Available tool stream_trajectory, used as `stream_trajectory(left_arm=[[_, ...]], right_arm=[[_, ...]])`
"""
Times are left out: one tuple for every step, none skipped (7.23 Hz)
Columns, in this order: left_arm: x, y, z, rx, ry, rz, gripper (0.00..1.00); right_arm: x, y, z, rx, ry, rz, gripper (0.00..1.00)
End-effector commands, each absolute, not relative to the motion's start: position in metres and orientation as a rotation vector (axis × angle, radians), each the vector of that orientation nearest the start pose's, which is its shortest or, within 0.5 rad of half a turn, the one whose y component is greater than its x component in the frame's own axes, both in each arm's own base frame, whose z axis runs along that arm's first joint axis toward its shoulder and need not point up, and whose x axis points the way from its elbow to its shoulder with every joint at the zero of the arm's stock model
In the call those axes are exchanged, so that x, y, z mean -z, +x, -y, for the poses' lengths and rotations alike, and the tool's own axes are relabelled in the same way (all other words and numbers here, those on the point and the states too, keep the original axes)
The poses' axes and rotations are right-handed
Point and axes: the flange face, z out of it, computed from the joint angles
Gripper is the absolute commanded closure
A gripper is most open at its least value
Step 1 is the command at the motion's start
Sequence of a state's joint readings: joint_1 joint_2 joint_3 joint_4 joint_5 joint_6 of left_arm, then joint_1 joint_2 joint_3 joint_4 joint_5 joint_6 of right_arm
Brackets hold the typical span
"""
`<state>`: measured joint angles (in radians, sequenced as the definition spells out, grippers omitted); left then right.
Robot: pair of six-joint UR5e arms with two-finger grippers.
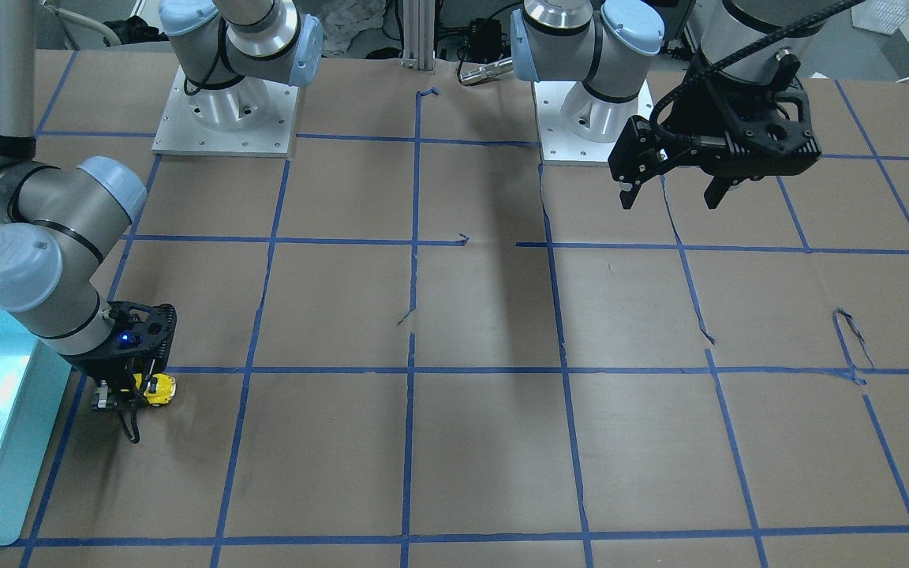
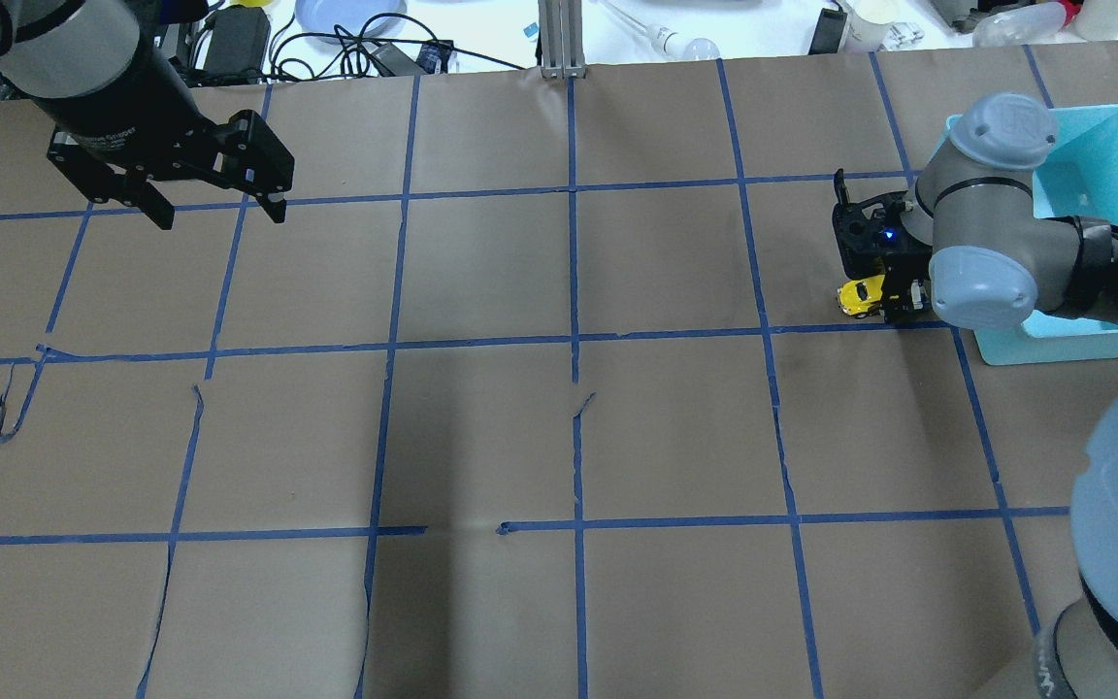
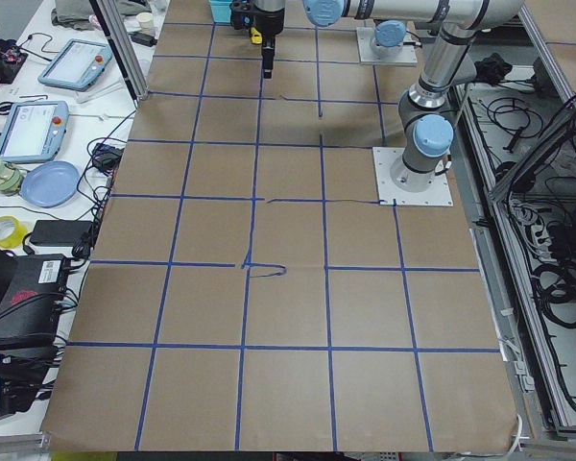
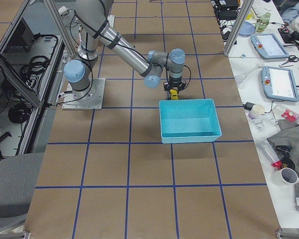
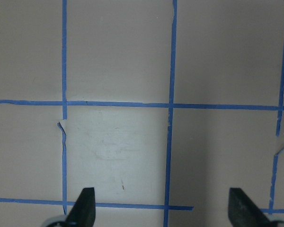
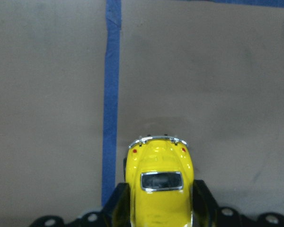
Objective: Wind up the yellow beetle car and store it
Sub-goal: 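Lower the right gripper and grasp the yellow car, then lift the car with the right gripper and lower it into the blue bin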
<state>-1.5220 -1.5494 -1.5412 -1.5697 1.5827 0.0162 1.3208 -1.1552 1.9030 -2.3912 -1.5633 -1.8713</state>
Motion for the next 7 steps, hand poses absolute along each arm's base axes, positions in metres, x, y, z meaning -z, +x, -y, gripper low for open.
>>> stream_trajectory(left_arm=[[-0.504,-0.114,0.491,0.029,-0.039,-3.144,0.00],[-0.502,-0.110,0.491,0.024,-0.050,-3.142,0.00],[-0.502,-0.109,0.490,0.024,-0.048,-3.132,0.00],[-0.502,-0.109,0.491,0.024,-0.051,-3.137,0.00],[-0.502,-0.109,0.491,0.026,-0.051,-3.137,0.00],[-0.503,-0.109,0.491,0.036,-0.051,-3.140,0.00],[-0.506,-0.109,0.491,0.046,-0.053,-3.141,0.00]], right_arm=[[-0.203,-0.013,0.582,0.019,-2.314,-2.272,1.00],[-0.233,-0.004,0.585,0.054,-2.296,-2.345,1.00],[-0.272,0.002,0.598,0.105,-2.315,-2.358,1.00],[-0.315,-0.005,0.616,0.072,-2.276,-2.348,1.00],[-0.346,-0.019,0.644,0.076,-2.271,-2.378,1.00],[-0.351,-0.054,0.663,0.044,-2.226,-2.403,1.00],[-0.351,-0.105,0.663,0.033,-2.171,-2.445,1.00]])
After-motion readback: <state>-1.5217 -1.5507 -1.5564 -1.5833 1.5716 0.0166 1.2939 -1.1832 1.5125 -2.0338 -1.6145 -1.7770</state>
